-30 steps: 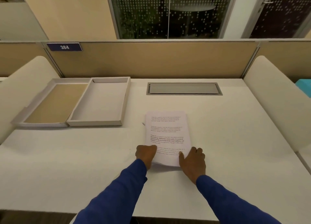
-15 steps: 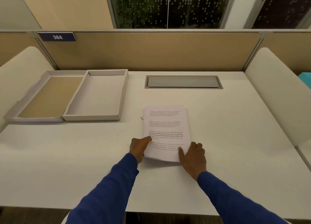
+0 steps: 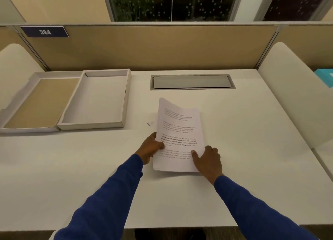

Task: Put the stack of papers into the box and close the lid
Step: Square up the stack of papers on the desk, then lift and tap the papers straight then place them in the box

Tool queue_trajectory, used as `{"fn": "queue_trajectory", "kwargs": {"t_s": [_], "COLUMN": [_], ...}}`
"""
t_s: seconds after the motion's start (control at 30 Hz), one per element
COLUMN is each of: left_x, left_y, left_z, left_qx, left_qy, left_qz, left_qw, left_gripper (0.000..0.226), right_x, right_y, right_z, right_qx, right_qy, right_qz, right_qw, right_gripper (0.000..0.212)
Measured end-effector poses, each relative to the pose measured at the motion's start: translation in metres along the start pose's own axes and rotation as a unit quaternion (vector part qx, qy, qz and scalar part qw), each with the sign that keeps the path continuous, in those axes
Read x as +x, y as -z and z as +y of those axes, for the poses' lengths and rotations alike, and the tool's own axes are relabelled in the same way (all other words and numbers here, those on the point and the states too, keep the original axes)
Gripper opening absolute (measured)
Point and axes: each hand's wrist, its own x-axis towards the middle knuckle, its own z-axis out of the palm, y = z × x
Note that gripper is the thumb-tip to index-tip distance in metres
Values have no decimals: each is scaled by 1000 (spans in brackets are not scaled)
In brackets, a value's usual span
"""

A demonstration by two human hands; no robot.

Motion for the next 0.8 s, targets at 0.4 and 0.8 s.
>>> {"fn": "queue_trajectory", "kwargs": {"t_s": [0.4, 0.8], "left_x": [-55, -54], "left_y": [16, 4], "left_z": [-19, 6], "left_qx": [-157, 12], "left_qy": [-33, -251], "left_qz": [-50, 96], "left_qw": [986, 963], "left_gripper": [45, 57], "right_x": [36, 12], "right_y": [34, 70], "right_z": [-11, -55], "right_qx": [499, 502], "right_qy": [-81, 127], "right_qz": [-198, -109], "right_qw": [840, 848], "right_gripper": [56, 38]}}
